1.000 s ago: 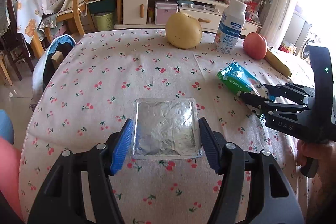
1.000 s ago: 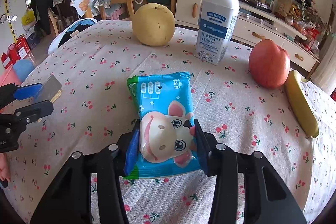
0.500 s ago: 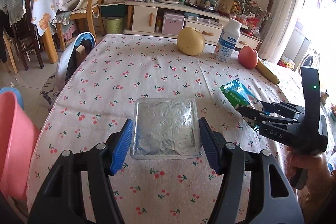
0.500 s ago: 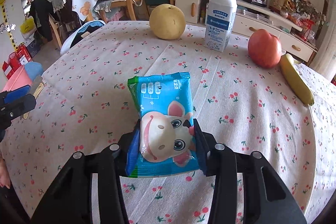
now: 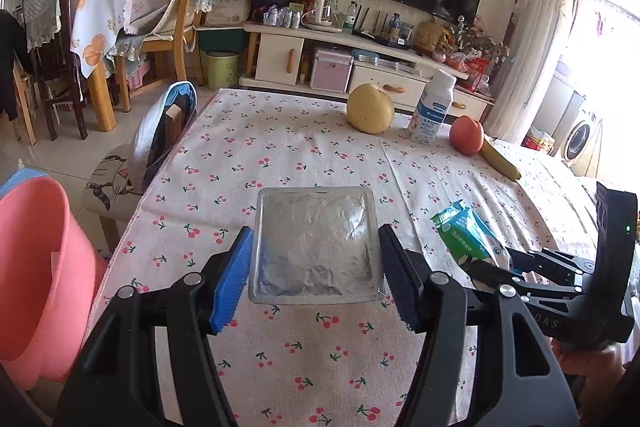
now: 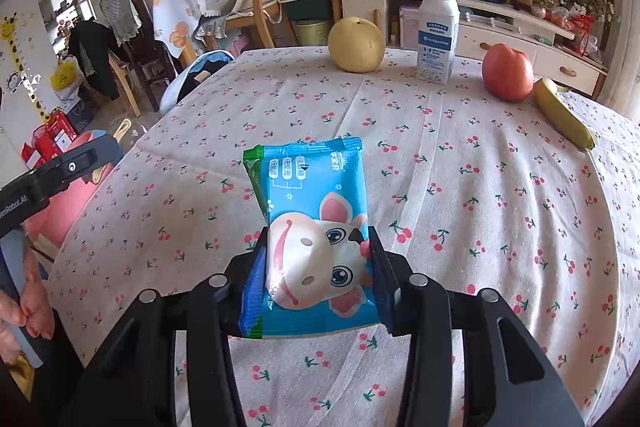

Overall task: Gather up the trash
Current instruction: 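Lift the foil tray and wipes pack with both grippers toward the pink bin, then open the left gripper over the pink bin while the right drops the wipes pack in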

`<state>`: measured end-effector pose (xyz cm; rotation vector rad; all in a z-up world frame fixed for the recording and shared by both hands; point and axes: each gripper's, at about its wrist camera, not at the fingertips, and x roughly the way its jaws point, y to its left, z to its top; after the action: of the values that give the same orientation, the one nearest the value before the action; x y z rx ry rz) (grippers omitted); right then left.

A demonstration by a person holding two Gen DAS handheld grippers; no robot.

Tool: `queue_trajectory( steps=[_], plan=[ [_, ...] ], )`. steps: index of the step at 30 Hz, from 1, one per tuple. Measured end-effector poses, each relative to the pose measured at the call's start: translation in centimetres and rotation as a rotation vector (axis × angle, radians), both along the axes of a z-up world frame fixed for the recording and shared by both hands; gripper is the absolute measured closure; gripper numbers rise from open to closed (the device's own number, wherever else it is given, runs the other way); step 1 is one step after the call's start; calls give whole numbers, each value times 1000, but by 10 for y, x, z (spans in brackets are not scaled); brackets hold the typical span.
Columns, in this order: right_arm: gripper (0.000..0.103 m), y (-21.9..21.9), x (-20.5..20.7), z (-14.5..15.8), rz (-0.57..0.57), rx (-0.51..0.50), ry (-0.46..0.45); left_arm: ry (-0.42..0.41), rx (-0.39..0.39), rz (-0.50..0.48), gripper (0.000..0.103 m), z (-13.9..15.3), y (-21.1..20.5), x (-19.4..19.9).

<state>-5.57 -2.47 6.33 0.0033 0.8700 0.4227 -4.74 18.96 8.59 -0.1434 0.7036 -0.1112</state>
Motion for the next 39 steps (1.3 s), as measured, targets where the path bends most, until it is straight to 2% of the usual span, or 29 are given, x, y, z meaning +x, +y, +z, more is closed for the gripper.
queue_trajectory(
  steps=[9,19,25,29,39],
  plan=[
    [57,30,-19,10,29,51,16,-45,-24,52,39,15,36,-8],
    [57,103,-29,28,140,86,19,-85,-78,183,39,31,99,-22],
    [57,158,-32,47,227,101,-6,-106,-126,297,39,37,149,-33],
    [57,199,-31,59,284,108,-22,-100,-119,385,39,37,181,-39],
    [57,292,-23,77,404,116,-47,-66,-212,598,39,26,266,-55]
  ],
)
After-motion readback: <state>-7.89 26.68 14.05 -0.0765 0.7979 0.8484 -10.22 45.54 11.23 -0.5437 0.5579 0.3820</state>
